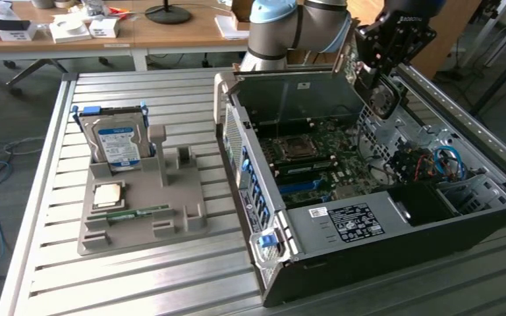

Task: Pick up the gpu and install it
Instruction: 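Insert the gpu into the slot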

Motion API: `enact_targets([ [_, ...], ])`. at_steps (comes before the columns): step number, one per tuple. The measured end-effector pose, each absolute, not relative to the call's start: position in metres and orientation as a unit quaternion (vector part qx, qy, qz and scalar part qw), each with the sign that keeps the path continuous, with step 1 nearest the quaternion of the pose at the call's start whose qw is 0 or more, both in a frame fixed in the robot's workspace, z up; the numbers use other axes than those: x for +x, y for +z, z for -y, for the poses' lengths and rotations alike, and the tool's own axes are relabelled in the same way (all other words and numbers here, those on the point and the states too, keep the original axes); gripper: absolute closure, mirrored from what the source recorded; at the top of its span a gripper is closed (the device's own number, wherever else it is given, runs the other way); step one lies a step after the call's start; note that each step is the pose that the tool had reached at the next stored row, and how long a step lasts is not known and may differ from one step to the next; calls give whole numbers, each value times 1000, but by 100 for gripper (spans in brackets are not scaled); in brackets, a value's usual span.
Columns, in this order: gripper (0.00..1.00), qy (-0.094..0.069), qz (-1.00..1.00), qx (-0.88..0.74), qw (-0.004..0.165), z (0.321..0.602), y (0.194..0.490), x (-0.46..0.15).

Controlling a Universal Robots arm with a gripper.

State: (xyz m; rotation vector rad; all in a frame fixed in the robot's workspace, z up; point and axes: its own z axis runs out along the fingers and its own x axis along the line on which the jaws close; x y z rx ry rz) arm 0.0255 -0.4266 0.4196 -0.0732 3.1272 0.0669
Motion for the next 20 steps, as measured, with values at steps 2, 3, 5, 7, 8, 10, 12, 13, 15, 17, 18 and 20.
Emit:
enact_targets([
  [2, 74, 21, -999, -40, 6, 427, 420, 26],
  [3, 74, 21, -999, -49, 6, 427, 420, 26],
  [5, 74, 22, -997, -68, 5, 427, 419, 26],
  [7, 74, 22, -996, -85, 5, 427, 419, 26],
  [8, 74, 22, -995, -94, 5, 427, 419, 26],
  [10, 74, 22, -993, -112, 4, 427, 419, 26],
  [12, 74, 21, -991, -130, 4, 427, 419, 25],
  [13, 74, 21, -990, -138, 4, 427, 419, 25],
  [15, 74, 21, -988, -156, 3, 427, 419, 25],
  [17, 74, 21, -985, -174, 3, 427, 418, 25],
  [18, 74, 21, -983, -183, 3, 427, 418, 25],
  [20, 74, 21, -979, -201, 2, 427, 418, 25],
])
